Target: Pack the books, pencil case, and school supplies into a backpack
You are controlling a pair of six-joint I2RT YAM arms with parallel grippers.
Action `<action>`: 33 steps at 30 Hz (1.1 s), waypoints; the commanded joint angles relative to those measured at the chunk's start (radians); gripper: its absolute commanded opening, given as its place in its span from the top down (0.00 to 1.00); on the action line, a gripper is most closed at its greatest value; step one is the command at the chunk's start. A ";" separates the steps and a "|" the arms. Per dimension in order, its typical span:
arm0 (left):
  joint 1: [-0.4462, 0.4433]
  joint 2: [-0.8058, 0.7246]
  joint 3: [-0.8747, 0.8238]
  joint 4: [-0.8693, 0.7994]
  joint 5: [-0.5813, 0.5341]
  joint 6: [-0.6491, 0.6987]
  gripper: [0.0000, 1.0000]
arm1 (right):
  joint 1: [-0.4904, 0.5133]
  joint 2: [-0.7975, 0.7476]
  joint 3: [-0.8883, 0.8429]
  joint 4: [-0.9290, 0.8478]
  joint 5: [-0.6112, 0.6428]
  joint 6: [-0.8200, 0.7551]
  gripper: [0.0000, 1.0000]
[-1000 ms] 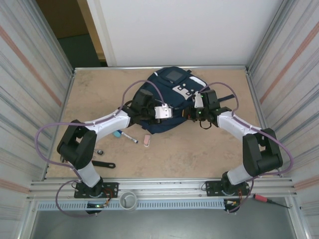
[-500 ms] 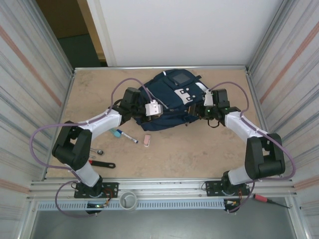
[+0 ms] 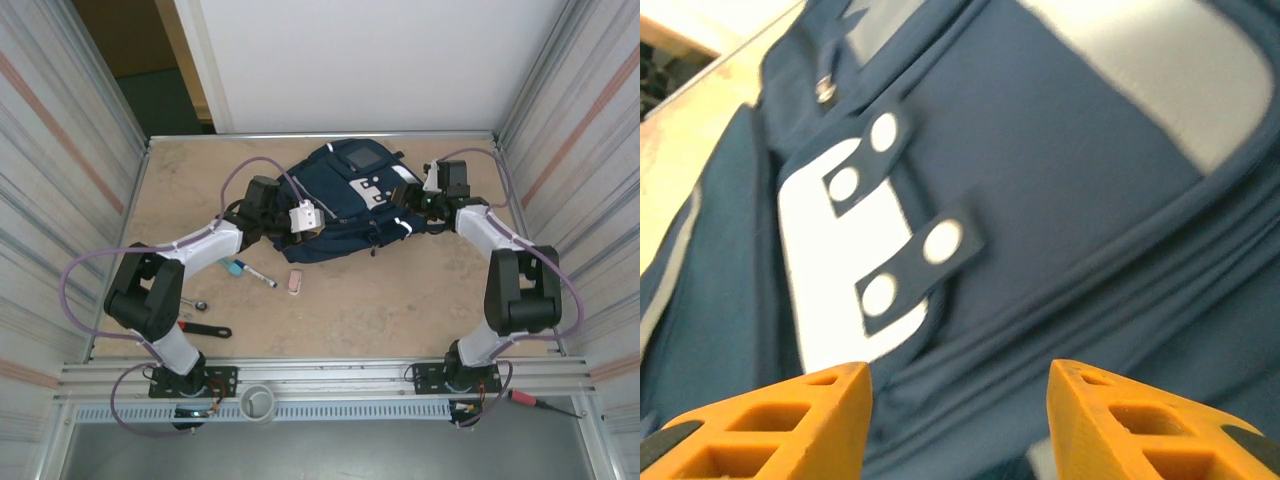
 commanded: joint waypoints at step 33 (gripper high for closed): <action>-0.276 0.127 0.178 -0.077 -1.056 -0.713 0.01 | 0.209 -0.120 -0.286 0.106 0.144 0.102 0.59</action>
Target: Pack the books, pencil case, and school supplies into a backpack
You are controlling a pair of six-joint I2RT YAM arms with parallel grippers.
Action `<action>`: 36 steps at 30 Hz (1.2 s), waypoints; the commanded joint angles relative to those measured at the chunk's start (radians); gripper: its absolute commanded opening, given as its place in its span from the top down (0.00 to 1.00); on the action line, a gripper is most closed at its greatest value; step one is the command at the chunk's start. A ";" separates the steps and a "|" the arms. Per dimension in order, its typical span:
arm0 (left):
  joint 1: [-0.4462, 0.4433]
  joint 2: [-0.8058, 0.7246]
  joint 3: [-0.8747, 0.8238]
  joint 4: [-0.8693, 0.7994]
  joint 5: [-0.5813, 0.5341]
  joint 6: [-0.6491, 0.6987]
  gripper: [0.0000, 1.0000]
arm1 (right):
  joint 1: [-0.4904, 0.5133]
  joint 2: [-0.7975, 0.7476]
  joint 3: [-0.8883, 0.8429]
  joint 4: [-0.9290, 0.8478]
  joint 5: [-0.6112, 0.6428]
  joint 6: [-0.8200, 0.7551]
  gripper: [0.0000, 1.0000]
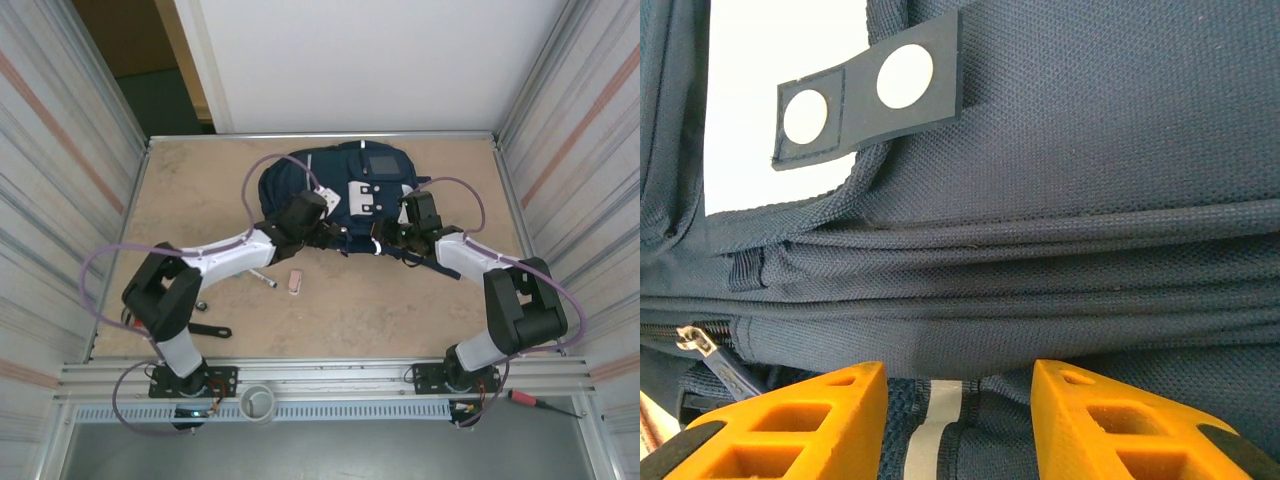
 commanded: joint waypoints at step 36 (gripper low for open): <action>0.175 -0.230 -0.224 -0.001 0.323 -0.176 0.18 | -0.042 0.008 -0.025 -0.014 -0.027 -0.026 0.59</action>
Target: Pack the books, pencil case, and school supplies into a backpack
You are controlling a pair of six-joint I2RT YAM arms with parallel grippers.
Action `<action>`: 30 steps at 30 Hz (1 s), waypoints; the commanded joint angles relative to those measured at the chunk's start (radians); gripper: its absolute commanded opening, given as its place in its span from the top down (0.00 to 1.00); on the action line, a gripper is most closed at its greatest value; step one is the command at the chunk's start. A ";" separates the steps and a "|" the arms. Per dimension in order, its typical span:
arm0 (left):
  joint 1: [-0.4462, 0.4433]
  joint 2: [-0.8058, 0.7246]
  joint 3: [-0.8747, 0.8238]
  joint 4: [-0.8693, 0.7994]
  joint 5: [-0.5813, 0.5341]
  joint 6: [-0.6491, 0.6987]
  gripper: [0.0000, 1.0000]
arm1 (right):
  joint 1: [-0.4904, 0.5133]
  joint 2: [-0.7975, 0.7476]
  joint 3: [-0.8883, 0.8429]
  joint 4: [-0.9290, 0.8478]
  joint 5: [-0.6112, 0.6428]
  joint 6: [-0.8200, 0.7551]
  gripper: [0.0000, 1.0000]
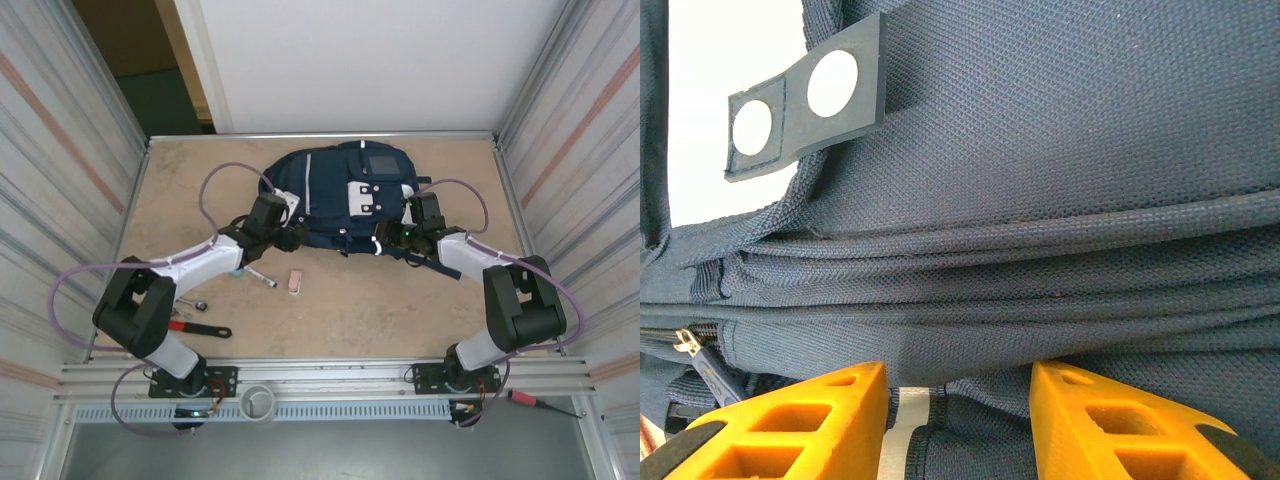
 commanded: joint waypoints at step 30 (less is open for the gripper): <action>0.006 0.209 0.227 -0.100 0.165 -0.130 0.54 | -0.009 0.003 -0.031 -0.006 -0.029 -0.025 0.58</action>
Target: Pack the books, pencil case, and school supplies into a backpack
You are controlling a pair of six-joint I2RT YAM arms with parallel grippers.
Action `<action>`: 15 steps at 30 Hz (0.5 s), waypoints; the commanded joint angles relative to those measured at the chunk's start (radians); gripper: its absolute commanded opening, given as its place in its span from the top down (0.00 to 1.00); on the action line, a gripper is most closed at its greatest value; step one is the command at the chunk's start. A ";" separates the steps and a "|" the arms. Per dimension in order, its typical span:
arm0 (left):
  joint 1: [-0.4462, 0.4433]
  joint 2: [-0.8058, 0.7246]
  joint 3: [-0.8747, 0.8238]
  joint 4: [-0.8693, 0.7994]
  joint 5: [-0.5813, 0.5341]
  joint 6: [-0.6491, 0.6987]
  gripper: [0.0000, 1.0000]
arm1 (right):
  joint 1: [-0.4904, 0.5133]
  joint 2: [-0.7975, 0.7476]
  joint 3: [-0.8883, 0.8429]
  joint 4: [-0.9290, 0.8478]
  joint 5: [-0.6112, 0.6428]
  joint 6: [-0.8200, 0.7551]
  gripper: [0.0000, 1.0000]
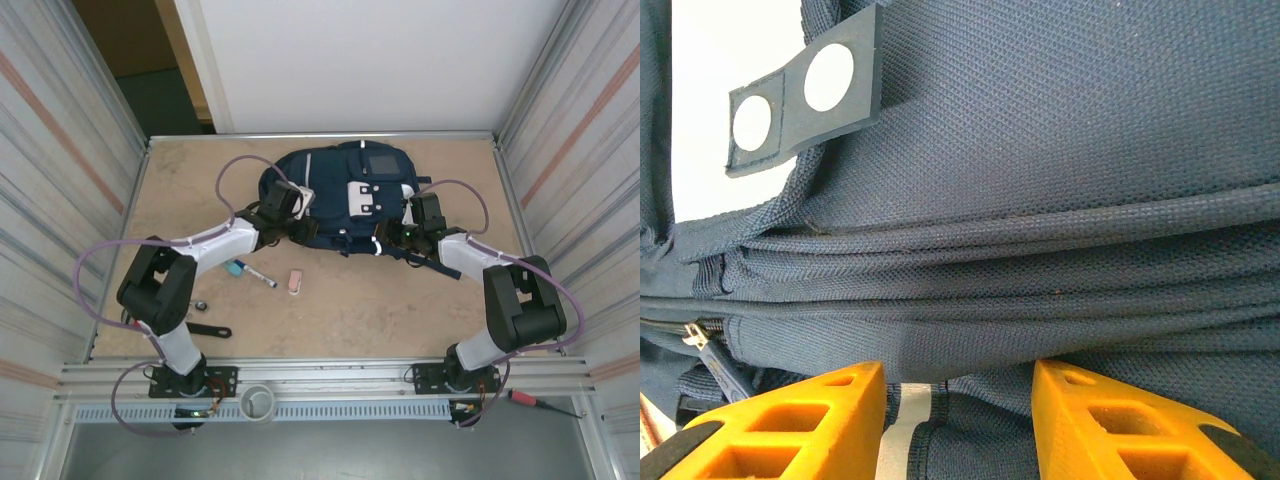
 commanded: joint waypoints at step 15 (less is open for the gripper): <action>0.005 0.028 -0.037 0.081 0.027 -0.081 0.77 | -0.006 -0.001 -0.024 -0.012 -0.012 -0.025 0.58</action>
